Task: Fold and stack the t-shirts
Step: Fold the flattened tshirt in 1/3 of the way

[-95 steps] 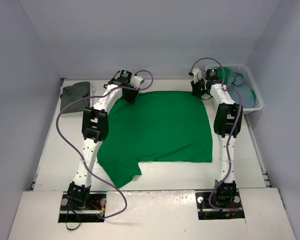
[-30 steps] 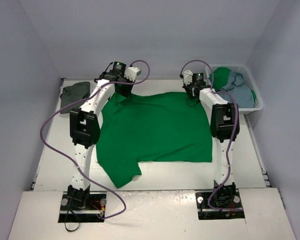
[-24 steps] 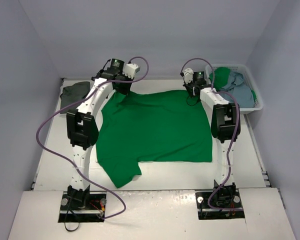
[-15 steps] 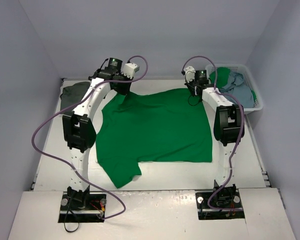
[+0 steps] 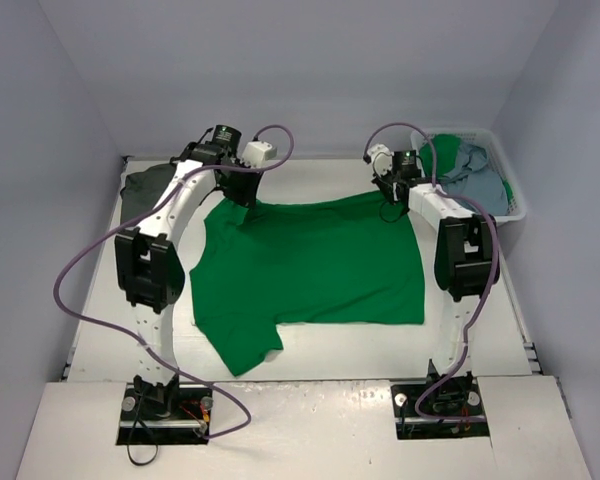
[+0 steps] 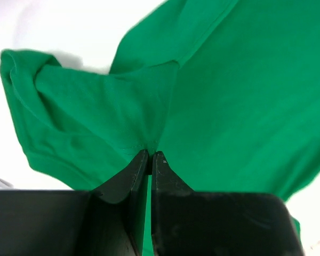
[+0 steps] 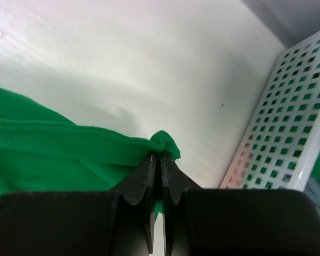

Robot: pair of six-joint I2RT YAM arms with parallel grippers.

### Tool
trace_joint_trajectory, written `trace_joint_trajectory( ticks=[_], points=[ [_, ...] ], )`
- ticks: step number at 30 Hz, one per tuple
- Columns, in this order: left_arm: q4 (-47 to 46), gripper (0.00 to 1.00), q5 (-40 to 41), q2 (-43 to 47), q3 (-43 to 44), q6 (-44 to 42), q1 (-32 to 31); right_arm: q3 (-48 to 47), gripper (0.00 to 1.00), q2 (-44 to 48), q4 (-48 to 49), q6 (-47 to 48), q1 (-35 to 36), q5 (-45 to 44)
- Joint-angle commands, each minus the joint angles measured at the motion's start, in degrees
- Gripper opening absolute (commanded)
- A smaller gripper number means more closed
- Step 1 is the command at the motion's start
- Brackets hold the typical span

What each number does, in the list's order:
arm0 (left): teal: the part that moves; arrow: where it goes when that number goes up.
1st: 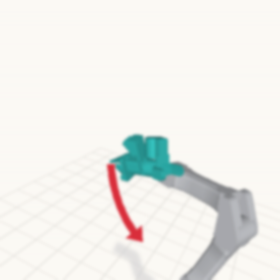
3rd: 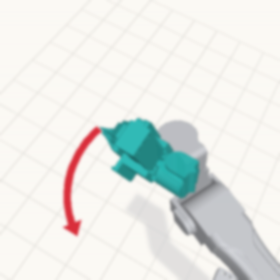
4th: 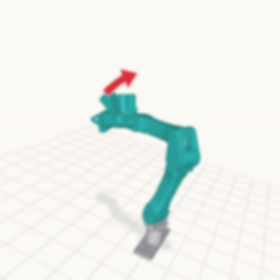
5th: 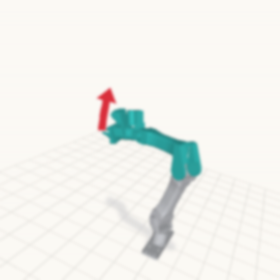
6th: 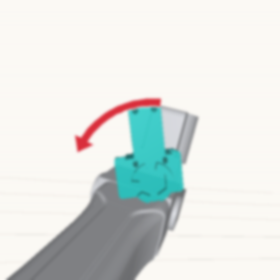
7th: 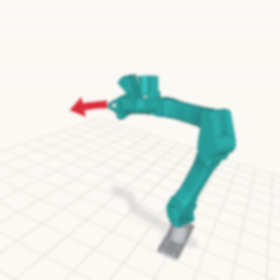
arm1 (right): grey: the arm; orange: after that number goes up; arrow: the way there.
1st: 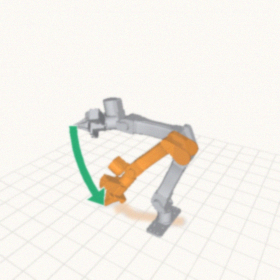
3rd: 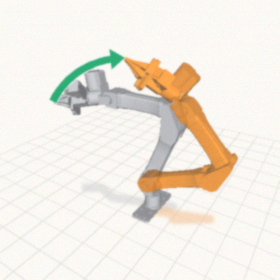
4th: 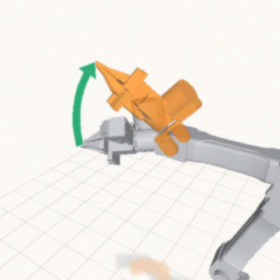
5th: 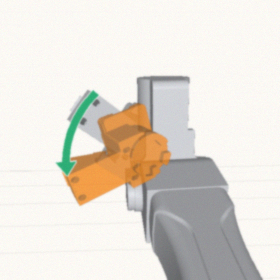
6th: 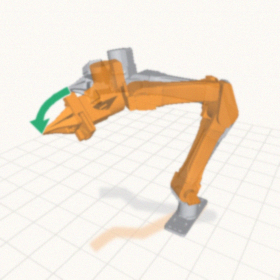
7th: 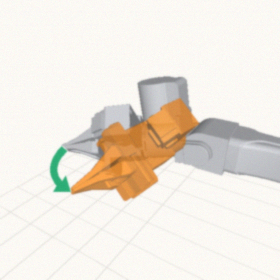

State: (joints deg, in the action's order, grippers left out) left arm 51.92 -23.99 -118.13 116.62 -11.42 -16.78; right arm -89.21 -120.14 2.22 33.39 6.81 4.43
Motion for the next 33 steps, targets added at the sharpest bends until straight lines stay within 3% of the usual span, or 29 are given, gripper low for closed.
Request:
trace_joint_trajectory(
  ticks=[1,17,33],
  points=[
    [2.6,0.00,-2.9,7.7,-0.9,-1.1,0.2,1.8,0.00,6.3,2.4,2.6,0.1,-1.0],
    [6.3,0.00,-5.1,11.3,-9.0,-2.2,-3.1,13.0,0.00,15.8,2.4,5.9,1.9,-2.3],
    [12.3,0.00,-3.4,8.5,-15.4,-4.1,-8.8,21.9,0.00,19.9,-6.1,12.3,4.8,-3.8]
  ],
)
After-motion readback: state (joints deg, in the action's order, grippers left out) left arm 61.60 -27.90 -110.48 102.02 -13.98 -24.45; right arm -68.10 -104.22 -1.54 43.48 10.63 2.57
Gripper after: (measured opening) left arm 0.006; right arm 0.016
